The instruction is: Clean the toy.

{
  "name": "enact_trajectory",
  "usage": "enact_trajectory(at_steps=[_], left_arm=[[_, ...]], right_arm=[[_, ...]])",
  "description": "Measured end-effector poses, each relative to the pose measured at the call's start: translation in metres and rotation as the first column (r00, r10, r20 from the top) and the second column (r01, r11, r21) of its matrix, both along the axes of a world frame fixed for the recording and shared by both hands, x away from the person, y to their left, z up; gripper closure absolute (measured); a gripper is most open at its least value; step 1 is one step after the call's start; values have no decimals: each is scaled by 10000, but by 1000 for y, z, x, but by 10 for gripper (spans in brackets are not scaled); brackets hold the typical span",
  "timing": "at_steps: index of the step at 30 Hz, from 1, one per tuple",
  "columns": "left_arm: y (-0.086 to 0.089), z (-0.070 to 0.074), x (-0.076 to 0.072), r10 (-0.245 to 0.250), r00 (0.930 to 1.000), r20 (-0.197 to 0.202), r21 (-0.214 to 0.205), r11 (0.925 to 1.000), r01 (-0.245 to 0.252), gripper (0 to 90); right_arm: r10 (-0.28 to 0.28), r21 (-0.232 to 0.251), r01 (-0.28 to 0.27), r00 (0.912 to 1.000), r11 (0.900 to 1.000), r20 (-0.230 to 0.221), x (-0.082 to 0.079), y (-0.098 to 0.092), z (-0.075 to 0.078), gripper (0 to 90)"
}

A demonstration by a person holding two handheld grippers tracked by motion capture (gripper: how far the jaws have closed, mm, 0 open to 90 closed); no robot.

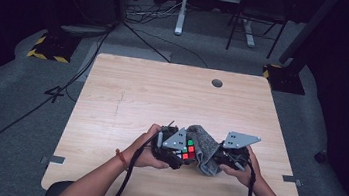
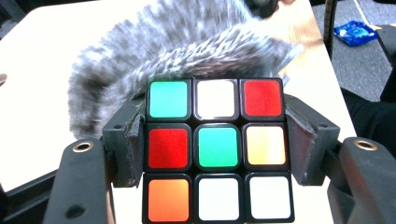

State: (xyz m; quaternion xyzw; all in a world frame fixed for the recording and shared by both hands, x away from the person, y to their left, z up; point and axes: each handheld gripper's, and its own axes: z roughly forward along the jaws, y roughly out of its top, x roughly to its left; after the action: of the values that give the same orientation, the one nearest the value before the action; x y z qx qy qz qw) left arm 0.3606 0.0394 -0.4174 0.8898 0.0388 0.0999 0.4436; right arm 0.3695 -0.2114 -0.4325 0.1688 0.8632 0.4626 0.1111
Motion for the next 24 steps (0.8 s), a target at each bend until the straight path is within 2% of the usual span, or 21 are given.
enact_trajectory(at_steps=[5,7,8,10,12,13,17,20,24], left_arm=[[6,7,1,132,9998,130,-391,9992,-127,338],[8,8,1,175,9997,197,-481,9987,-165,338],[8,7,2,182,9998,100,-501,9986,-177,338],[9,5,4,222,9997,100,-479,9986,-217,338],[12,3,8,119,9996,-237,-874,9961,-139,337],[13,3,10,90,9993,-356,-975,9952,-125,337],[15,3,12,63,9987,-511,-1183,9929,-123,332],[16,4,11,85,9992,-390,-1047,9944,-126,331],[13,2,10,252,9994,-215,-695,9972,-267,329]], right_arm=[[199,-649,-224,9990,9976,-399,2,3,-14,793],[397,-638,-440,9969,9970,-676,2,5,-18,792],[458,-550,-501,9960,9972,-772,2,6,-19,792],[714,-36,-722,9922,9974,-1023,2,5,-18,792],[802,139,-792,9916,9968,-1018,1,4,-16,793],[890,392,-851,9898,9956,-1110,2,2,-16,793],[831,828,-739,9900,9938,-1137,1,-5,-10,794],[773,1044,-660,9910,9923,-1088,0,-7,-7,794],[658,1038,-552,9926,9931,-1018,-1,-8,-4,794]])
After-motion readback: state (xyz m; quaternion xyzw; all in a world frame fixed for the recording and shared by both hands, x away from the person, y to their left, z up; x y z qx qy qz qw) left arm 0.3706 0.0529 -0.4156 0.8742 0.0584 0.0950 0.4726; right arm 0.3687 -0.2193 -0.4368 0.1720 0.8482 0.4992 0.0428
